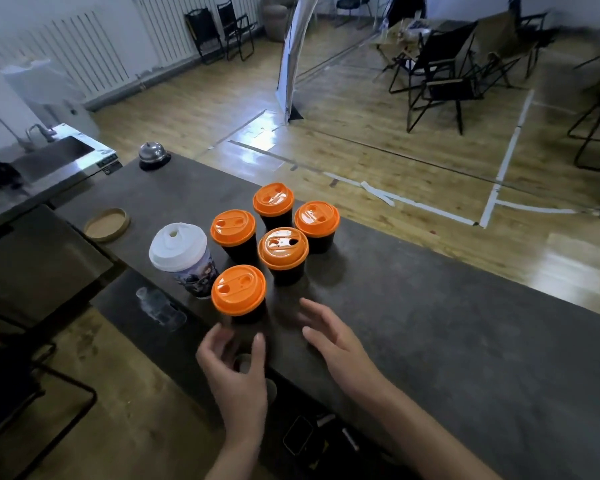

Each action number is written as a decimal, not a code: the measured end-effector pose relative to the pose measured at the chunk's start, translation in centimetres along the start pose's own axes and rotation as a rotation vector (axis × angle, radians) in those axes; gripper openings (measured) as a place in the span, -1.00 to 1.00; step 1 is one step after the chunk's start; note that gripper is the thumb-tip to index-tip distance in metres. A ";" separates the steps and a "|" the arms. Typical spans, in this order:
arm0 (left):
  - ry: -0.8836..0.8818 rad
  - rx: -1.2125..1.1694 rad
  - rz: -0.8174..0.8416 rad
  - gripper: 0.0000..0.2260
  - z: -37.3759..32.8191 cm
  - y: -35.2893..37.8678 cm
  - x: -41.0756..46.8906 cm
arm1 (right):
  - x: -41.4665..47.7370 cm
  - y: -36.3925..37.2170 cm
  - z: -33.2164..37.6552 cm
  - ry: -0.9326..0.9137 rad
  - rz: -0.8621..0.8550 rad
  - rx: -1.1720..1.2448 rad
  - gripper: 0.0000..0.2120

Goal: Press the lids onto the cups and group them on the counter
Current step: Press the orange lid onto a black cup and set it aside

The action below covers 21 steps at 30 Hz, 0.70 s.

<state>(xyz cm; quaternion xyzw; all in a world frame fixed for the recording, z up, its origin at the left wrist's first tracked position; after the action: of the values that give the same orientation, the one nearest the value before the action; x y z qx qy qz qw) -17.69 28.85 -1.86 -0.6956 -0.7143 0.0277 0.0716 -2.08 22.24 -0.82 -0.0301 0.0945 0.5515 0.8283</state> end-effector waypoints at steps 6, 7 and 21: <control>0.221 0.044 0.494 -0.74 -2.4 6.3 -6.6 | -6.9 -9.9 0.4 -0.093 -0.349 0.049 -0.65; 0.232 0.032 0.565 -0.74 -2.8 8.0 -7.4 | -8.3 -11.6 0.7 -0.119 -0.415 0.056 -0.66; 0.418 -0.023 1.371 -0.45 -10.1 27.4 -33.8 | -35.0 -28.9 5.0 -0.449 -1.008 0.102 -0.60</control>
<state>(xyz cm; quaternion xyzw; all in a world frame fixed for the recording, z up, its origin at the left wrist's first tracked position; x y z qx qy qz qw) 11.62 -4.66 2.17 -0.9793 -0.0883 -0.0750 0.1659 12.01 -20.02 9.18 0.0867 -0.0837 0.0745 0.9899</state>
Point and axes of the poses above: each hand's wrist, its own x-axis towards the middle knuckle, its own y-axis out of the palm, z = x × y, the point moved 3 cm from there along x, towards the middle knuckle
